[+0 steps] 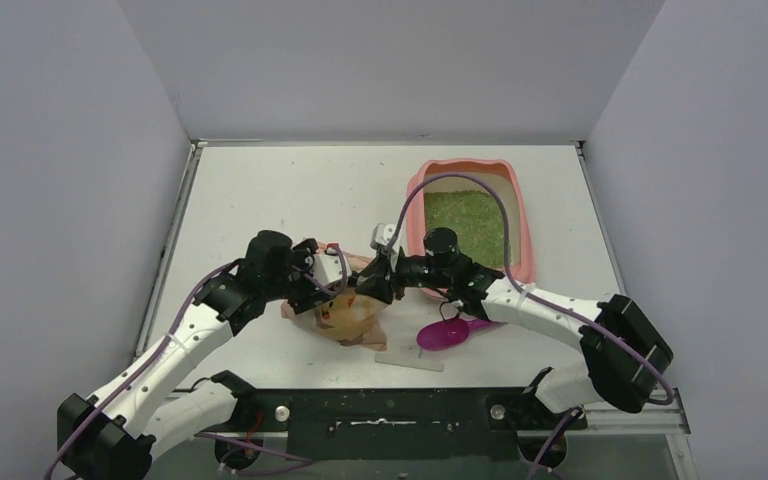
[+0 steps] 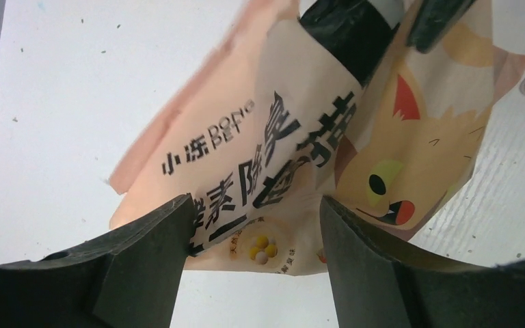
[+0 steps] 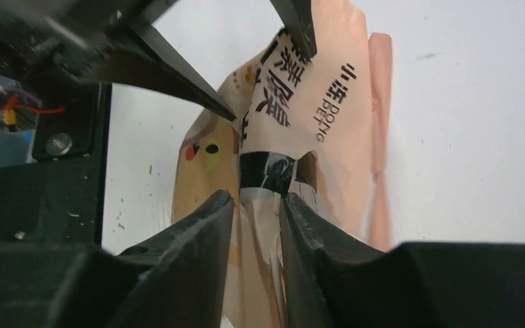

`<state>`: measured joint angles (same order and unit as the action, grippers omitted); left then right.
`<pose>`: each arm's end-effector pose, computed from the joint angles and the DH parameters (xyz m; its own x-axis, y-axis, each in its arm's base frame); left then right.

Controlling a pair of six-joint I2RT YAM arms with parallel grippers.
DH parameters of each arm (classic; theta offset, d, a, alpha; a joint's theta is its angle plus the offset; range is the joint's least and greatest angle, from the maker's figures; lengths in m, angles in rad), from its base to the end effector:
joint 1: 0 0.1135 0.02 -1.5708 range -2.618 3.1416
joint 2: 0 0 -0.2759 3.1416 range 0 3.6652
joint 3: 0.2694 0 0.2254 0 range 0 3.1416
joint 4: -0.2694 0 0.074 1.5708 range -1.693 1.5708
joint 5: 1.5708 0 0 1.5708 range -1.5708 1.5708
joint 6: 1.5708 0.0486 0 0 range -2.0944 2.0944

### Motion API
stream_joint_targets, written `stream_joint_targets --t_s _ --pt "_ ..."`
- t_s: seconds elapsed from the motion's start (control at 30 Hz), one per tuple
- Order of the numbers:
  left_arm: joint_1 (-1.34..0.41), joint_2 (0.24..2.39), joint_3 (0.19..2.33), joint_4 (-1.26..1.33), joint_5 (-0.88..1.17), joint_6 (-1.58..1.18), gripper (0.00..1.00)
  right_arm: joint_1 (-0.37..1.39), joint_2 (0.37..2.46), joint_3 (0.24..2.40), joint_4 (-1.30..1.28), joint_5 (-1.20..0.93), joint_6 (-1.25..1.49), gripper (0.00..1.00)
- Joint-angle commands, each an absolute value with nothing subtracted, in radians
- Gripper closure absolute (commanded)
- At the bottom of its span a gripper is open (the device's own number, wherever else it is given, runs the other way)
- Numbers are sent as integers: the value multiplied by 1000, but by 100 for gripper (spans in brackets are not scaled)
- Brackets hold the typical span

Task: Fill the litter box with clean litter
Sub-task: Close the cat litter bag at the center of the board.

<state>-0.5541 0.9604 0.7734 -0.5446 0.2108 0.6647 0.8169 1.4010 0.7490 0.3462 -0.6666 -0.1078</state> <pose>0.1451 -0.1017 0.2769 -0.0481 0.7391 -0.6719 0.8596 0.3732 0.3490 0.1762 0.2316 0.2675 -0.0998 -0.2298 -0.9681 -0.9931 0.0839 0.0825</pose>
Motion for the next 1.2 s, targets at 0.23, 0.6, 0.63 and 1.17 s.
stream_joint_targets --t_s 0.23,0.6,0.63,1.17 --pt "-546 834 716 -404 134 653 33 663 1192 870 129 -526 247 14" --pt "-542 788 770 -342 174 321 22 580 1371 917 213 -837 759 1" --pt "-542 782 784 -337 159 252 20 588 1391 927 203 -840 767 1" --pt "-543 646 689 -282 102 -176 16 674 1585 968 477 -1011 1062 17"
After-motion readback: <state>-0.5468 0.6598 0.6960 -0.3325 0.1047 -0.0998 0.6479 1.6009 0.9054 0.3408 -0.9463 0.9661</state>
